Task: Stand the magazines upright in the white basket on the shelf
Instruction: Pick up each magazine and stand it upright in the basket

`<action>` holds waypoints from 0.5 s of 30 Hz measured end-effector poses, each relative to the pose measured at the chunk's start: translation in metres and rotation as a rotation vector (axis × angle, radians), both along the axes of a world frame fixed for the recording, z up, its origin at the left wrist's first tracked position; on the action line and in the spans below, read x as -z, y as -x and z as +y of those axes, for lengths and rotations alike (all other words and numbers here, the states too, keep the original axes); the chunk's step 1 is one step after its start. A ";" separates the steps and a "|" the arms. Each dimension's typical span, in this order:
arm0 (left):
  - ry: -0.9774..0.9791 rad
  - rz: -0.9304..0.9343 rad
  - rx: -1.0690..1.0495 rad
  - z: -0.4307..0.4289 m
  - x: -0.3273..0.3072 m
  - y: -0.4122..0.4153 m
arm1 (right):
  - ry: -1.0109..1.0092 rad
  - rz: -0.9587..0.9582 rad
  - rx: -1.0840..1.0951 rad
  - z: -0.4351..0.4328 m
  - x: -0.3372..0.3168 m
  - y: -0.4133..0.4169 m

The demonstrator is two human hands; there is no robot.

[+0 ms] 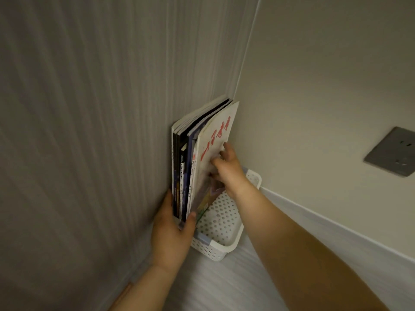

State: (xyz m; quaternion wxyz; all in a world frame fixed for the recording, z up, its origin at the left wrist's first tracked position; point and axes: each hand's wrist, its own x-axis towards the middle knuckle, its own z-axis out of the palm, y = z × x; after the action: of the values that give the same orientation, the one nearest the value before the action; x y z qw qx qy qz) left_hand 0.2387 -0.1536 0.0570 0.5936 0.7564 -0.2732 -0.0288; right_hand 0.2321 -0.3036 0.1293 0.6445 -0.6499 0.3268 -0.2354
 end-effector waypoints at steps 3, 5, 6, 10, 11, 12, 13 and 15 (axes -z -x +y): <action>-0.004 0.003 -0.027 -0.002 -0.002 0.000 | 0.037 0.040 -0.014 0.004 0.002 0.001; -0.015 0.012 -0.036 -0.002 -0.003 0.001 | 0.072 0.055 -0.021 0.006 0.001 0.005; -0.023 0.020 -0.031 -0.002 -0.005 0.002 | 0.090 0.068 -0.030 0.007 0.000 0.008; -0.041 0.036 -0.019 0.006 -0.011 0.016 | 0.168 0.119 -0.047 0.009 -0.007 0.034; -0.059 0.016 -0.033 0.009 -0.012 0.023 | 0.184 0.102 -0.017 0.010 -0.010 0.044; -0.080 -0.012 -0.054 0.012 -0.013 0.030 | 0.203 0.083 0.024 0.011 -0.012 0.054; -0.093 -0.042 -0.070 0.015 -0.014 0.039 | 0.234 0.078 0.069 0.012 -0.013 0.066; -0.097 -0.083 -0.036 0.018 -0.018 0.060 | 0.305 0.097 0.158 0.013 -0.013 0.091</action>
State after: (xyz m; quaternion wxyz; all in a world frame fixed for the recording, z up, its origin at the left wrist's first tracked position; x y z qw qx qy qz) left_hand 0.1788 -0.1355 0.0747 0.5447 0.7897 -0.2822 -0.0002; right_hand 0.1408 -0.2907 0.1428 0.5013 -0.7230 0.3681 -0.3009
